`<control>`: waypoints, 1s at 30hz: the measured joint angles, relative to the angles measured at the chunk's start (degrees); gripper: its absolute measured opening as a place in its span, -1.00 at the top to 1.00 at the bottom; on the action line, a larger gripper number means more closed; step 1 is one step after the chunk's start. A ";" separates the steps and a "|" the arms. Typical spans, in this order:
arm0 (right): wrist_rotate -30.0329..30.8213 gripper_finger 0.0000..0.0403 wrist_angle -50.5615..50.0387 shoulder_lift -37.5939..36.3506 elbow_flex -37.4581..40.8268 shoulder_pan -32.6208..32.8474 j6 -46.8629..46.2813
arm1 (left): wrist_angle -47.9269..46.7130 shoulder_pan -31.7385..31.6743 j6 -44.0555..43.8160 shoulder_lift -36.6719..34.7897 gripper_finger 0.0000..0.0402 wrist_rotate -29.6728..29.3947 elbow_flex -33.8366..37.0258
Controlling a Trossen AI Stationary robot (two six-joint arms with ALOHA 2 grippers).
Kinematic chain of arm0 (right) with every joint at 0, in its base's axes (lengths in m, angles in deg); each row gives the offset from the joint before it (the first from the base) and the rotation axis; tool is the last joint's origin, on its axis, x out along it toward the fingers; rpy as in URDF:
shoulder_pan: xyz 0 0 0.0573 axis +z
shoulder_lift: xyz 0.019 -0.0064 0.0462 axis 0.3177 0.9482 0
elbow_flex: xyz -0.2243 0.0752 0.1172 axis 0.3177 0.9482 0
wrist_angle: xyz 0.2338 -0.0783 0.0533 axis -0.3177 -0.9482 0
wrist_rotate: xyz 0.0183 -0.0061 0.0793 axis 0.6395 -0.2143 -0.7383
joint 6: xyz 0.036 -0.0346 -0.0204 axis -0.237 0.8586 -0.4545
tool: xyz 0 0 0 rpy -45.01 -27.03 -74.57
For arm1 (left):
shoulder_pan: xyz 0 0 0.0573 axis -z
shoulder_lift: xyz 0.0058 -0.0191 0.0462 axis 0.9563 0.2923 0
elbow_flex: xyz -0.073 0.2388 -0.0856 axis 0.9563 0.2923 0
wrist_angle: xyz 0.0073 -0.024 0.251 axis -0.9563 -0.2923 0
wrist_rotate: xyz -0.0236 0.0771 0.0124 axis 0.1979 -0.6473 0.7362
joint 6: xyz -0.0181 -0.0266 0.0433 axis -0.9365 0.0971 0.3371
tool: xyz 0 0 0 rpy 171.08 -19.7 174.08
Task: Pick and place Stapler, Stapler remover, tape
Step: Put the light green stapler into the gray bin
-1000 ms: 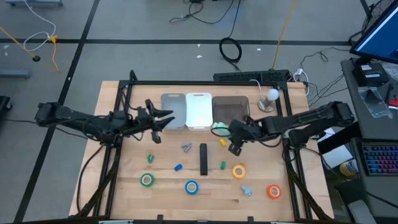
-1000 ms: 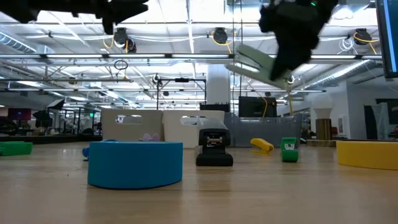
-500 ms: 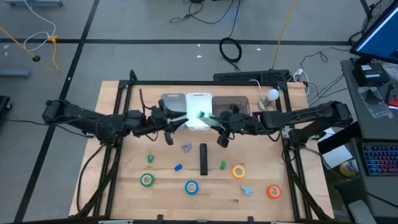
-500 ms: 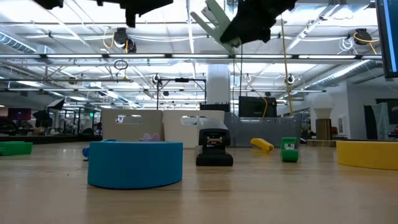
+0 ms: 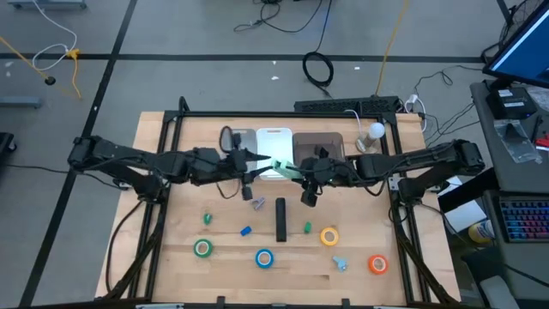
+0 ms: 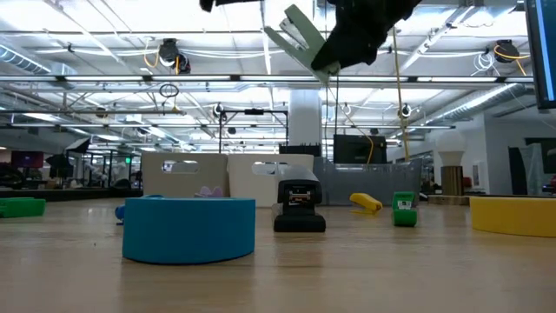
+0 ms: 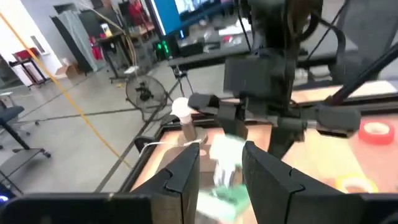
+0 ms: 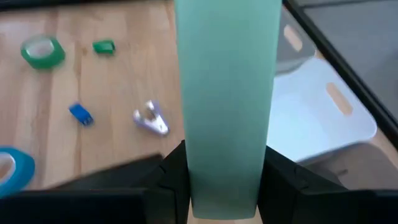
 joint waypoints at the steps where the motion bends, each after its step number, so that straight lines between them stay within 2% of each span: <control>1: 0.00 0.40 -0.57 0.03 0.02 0.00 0.01 | -2.81 -0.09 0.04 0.57 0.39 -0.02 -1.55; 7: 0.13 0.40 -2.86 -0.03 0.02 0.00 0.06 | -15.50 -1.13 -0.74 5.05 0.39 0.29 -10.77; 11: 0.22 0.40 -2.70 -0.08 0.02 0.00 0.62 | -17.92 -2.58 -3.47 7.66 0.39 4.63 -13.93; 15: 0.92 0.40 -2.99 0.37 0.02 0.00 1.49 | -18.10 -3.56 -5.03 9.55 0.32 7.54 -15.04; 24: 1.20 0.40 -4.82 1.95 0.11 -0.02 1.55 | -19.68 -3.88 -4.05 10.29 -0.04 10.59 -15.18; 30: 1.22 0.40 -4.39 1.83 0.07 -0.02 1.67 | -22.86 -4.36 -1.30 10.29 -0.15 12.52 -15.18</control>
